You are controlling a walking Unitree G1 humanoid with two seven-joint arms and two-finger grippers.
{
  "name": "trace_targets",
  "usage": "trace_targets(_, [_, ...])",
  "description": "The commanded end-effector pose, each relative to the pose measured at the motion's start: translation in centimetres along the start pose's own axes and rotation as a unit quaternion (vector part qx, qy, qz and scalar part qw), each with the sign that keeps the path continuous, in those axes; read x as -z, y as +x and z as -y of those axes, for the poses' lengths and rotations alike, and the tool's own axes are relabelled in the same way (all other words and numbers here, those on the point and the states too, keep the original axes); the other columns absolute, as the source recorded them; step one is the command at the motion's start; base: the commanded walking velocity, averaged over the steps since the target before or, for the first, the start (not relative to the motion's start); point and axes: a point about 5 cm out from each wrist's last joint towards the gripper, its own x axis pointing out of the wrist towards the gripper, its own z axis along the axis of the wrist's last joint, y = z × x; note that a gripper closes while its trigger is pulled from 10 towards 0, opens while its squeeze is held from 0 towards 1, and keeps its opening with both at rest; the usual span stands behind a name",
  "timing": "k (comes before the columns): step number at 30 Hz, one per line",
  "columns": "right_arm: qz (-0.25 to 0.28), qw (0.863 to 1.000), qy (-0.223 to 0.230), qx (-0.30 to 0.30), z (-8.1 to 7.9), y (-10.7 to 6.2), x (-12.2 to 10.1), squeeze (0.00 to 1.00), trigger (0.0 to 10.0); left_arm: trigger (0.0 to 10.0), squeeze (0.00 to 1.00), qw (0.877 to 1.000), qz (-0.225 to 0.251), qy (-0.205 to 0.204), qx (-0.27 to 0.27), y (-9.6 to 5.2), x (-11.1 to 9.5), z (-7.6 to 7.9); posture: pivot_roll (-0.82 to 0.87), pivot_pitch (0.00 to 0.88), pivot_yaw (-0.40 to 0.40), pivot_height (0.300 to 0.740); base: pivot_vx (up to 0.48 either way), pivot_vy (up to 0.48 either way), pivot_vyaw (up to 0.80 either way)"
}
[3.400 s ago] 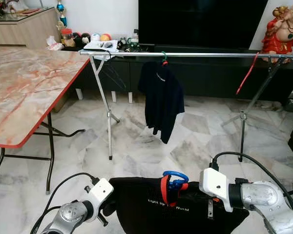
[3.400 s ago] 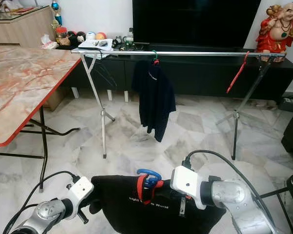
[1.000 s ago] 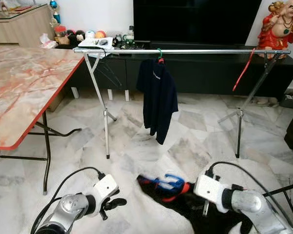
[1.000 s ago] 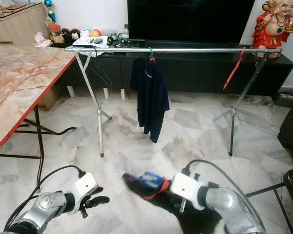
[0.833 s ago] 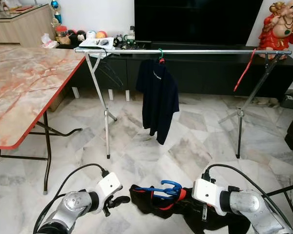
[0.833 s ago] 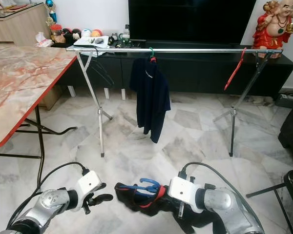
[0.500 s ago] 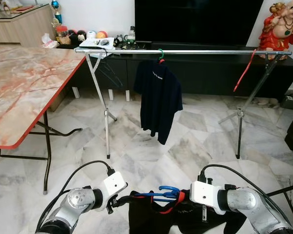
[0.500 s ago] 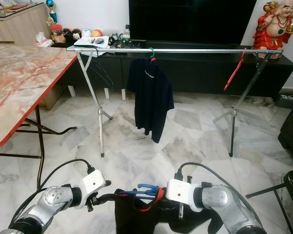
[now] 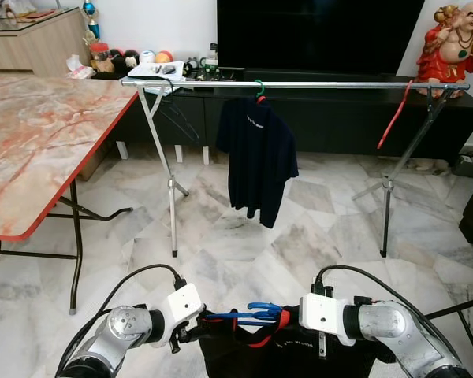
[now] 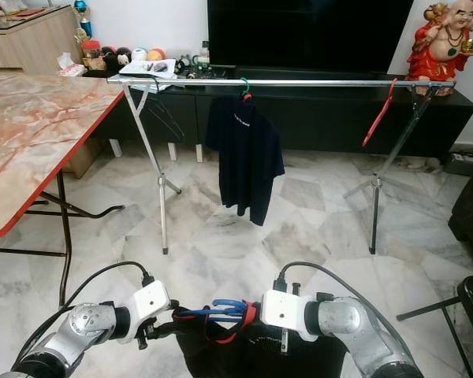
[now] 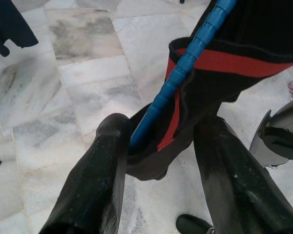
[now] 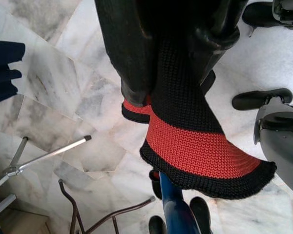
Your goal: Hang hanger
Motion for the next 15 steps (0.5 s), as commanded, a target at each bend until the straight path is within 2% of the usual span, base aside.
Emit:
trace_targets(1, [0.022, 0.999, -0.023, 0.013, 1.12, -0.22, -1.27, 0.00, 10.0, 10.0, 0.00, 1.000, -0.006, 0.008, -0.002, -0.13, 0.10, -0.08, 0.10, 0.000, -0.015, 0.740, 0.000, 0.000, 0.00])
trace_targets(2, [0.023, 0.999, -0.024, 0.013, 1.13, -0.20, -1.30, 0.00, 10.0, 10.0, 0.00, 1.000, -0.007, 0.008, -0.005, -0.10, 0.10, -0.10, 0.10, 0.000, -0.015, 0.740, 0.000, 0.000, 0.00])
trace_targets(3, [0.025, 0.999, -0.024, 0.014, 1.16, -0.18, -1.35, 0.00, 10.0, 7.8, 0.00, 1.000, -0.007, 0.007, -0.008, -0.07, 0.10, -0.12, 0.10, 0.000, -0.015, 0.740, 0.000, 0.000, 0.00])
trace_targets(5, [0.027, 0.999, -0.025, 0.016, 1.17, -0.11, -1.41, 0.00, 10.0, 7.8, 0.00, 1.000, -0.007, 0.006, -0.011, -0.07, 0.15, -0.12, 0.10, 0.000, -0.014, 0.740, 0.000, 0.000, 0.00])
trace_targets(6, [0.029, 0.999, -0.025, 0.017, 1.19, -0.07, -1.46, 0.00, 10.0, 3.8, 0.00, 1.000, -0.007, 0.006, -0.012, -0.07, 0.17, -0.12, 0.10, 0.000, -0.014, 0.740, 0.000, 0.000, 0.00])
trace_targets(8, [0.031, 0.999, -0.025, 0.018, 1.21, 0.01, -1.57, 0.00, 10.0, 0.0, 0.00, 1.000, -0.007, 0.006, -0.014, -0.07, 0.18, -0.14, 0.10, 0.000, -0.012, 0.740, 0.000, 0.000, 0.00])
trace_targets(15, [0.034, 0.999, -0.023, 0.021, 1.24, 0.05, -1.63, 0.00, 10.0, 0.0, 0.00, 1.000, -0.006, 0.006, -0.015, -0.04, 0.17, -0.11, 0.10, 0.000, -0.011, 0.740, 0.000, 0.000, 0.00])
